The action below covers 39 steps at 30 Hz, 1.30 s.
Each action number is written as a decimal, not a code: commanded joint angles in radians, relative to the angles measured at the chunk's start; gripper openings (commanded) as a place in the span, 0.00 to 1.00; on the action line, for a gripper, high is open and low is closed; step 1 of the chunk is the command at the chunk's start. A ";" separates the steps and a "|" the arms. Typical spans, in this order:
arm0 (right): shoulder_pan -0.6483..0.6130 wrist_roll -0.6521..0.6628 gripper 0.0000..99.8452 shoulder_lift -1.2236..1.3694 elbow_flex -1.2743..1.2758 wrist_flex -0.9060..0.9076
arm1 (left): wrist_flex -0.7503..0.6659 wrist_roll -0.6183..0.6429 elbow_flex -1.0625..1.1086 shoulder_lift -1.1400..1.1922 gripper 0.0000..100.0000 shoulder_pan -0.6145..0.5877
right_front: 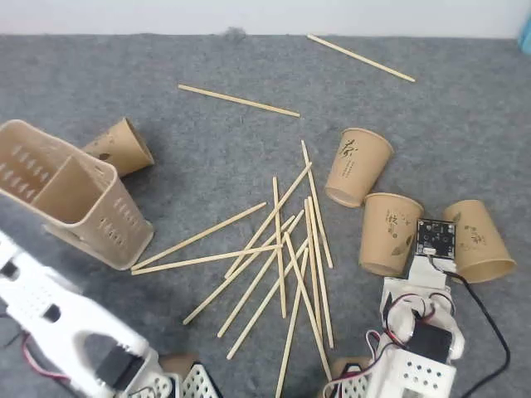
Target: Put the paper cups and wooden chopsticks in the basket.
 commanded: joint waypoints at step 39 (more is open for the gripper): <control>0.010 0.012 0.01 -0.013 0.017 -0.012 | 0.259 0.201 -0.166 -0.064 0.16 0.021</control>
